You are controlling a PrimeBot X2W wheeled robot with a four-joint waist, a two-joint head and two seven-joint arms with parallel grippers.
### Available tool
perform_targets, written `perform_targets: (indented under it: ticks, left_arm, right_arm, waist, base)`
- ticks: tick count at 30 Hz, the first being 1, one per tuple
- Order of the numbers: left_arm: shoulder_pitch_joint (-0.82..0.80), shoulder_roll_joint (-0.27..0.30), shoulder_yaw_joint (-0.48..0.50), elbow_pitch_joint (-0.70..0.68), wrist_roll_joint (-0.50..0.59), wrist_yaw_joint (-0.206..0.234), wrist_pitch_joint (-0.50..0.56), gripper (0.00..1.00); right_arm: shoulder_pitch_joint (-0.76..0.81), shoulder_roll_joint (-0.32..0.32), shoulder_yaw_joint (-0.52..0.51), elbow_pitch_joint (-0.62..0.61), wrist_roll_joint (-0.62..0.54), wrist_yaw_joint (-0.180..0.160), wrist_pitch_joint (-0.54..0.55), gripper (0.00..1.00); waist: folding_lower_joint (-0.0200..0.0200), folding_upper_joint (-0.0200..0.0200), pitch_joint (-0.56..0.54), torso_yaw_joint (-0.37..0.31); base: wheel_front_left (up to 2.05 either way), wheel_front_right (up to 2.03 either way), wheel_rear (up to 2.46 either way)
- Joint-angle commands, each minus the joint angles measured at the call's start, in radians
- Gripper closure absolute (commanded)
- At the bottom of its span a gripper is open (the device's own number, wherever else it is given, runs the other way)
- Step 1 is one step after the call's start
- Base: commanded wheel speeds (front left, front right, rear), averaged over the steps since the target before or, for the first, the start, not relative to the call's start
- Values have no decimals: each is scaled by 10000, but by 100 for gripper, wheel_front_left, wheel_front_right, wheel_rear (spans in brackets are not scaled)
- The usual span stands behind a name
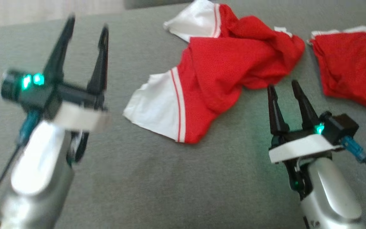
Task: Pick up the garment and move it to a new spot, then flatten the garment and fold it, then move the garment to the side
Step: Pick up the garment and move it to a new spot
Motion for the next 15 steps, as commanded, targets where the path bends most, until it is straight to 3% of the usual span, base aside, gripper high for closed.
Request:
perform_targets:
  ticks: [1,9,15]
  left_arm:
    - [342,249,631,-530,-106,121,-40,0]
    - [3148,-715,1445,-1091,-349,240,-41,0]
    - [4005,-1296,1747,-1008,-203,51,-41,0]
  right_arm:
    - [120,49,108,-190,-164,-7,-66,0]
    - [718,49,71,164,-266,-7,-66,0]
    - [869,49,174,219,-173,-7,-66,0]
  waist:
    - [1,0,-600,614]
    - [1,0,-1197,1045]
    - [1,0,-1315,1028]
  base:
    - [0,0,0]
    - [0,0,0]
    - [0,0,0]
